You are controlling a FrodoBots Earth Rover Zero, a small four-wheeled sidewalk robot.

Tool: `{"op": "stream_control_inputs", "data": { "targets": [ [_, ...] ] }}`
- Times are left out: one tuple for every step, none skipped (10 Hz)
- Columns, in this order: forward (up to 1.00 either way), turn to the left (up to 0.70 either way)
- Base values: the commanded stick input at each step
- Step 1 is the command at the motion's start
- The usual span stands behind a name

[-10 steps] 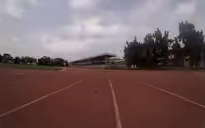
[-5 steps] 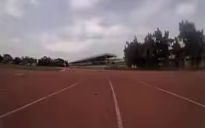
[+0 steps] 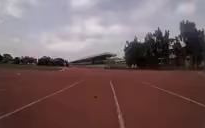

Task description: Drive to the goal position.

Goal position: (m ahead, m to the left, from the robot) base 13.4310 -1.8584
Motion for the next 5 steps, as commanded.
{"op": "stream_control_inputs", "data": {
  "targets": [
    [0.45,0.0],
    [0.45,0.0],
    [0.45,0.0],
    [0.45,0.0],
    [0.45,0.0]
  ]
}}
